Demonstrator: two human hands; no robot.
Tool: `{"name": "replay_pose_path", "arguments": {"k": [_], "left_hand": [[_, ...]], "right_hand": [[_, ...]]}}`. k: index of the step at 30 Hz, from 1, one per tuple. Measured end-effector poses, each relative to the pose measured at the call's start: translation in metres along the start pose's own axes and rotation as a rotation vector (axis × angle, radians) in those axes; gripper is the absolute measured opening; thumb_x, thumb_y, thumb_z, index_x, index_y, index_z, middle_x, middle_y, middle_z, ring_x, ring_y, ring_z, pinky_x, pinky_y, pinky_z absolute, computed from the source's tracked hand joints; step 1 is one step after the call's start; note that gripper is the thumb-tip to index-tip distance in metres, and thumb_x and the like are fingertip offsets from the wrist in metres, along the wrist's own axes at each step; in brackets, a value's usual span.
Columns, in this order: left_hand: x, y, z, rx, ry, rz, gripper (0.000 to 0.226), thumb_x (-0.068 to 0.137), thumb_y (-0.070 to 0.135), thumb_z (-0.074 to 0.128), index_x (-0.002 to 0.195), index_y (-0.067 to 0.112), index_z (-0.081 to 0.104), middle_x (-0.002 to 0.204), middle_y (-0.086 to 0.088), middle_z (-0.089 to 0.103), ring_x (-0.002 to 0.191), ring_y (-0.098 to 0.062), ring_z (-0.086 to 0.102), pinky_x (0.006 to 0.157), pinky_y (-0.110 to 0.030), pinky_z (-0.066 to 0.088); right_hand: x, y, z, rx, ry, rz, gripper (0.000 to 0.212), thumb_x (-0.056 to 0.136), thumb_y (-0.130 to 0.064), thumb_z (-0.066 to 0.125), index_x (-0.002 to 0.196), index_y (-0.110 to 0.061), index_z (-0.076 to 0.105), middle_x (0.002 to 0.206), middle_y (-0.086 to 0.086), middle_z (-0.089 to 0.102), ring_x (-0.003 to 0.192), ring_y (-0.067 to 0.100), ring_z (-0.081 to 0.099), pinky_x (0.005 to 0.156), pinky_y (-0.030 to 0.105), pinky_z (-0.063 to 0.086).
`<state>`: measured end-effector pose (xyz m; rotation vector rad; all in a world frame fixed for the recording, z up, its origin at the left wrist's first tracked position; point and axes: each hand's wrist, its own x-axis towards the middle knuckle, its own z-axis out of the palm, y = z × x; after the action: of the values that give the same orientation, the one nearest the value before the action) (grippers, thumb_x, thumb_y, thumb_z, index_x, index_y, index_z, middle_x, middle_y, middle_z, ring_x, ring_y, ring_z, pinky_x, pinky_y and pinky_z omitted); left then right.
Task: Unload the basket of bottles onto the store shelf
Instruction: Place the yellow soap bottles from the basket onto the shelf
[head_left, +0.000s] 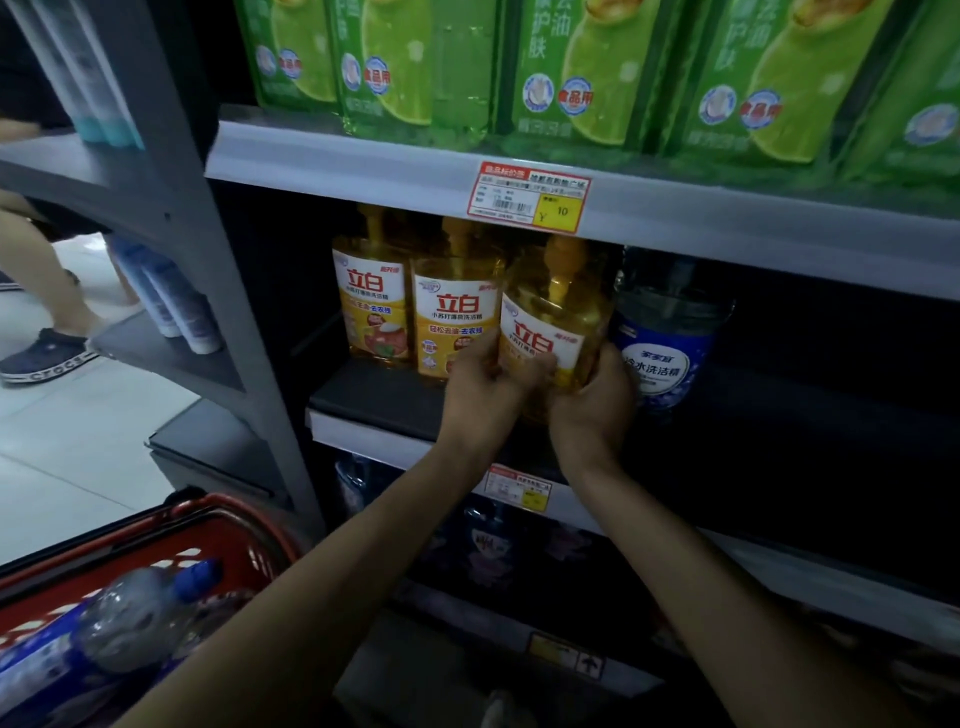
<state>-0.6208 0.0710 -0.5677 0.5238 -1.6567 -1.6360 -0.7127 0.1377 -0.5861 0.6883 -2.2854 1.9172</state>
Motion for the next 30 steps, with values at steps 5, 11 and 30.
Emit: {"name": "replay_pose_path", "arguments": {"k": [5,11,30], "left_hand": [[0.016,-0.005,0.007,0.003,0.041,-0.023,0.039,0.088,0.018,0.080,0.126,0.019,0.069,0.117,0.006,0.077,0.112,-0.008,0.071,0.102,-0.040,0.057],[0.015,-0.012,0.008,0.001,0.046,-0.014,0.043,0.088,0.018,0.076,0.130,0.021,0.067,0.119,0.008,0.076,0.114,-0.007,0.069,0.103,-0.039,0.056],[-0.007,0.009,-0.025,0.332,-0.125,-0.067,0.043,0.093,0.035,0.074,0.134,0.036,0.061,0.129,0.012,0.066,0.123,-0.009,0.060,0.103,-0.036,0.053]], "right_hand": [[0.013,0.008,0.012,-0.045,0.027,-0.009,0.045,0.085,-0.017,0.079,0.127,-0.015,0.063,0.125,0.010,0.060,0.113,0.024,0.063,0.091,0.033,0.057],[0.013,0.016,0.021,-0.055,-0.026,-0.002,0.063,0.079,-0.024,0.082,0.137,-0.024,0.056,0.129,0.007,0.061,0.116,0.019,0.064,0.096,0.039,0.058],[-0.008,-0.020,-0.019,-0.077,-0.124,0.086,0.061,0.080,-0.017,0.086,0.135,-0.018,0.059,0.124,0.001,0.071,0.113,0.020,0.067,0.092,0.039,0.057]]}}
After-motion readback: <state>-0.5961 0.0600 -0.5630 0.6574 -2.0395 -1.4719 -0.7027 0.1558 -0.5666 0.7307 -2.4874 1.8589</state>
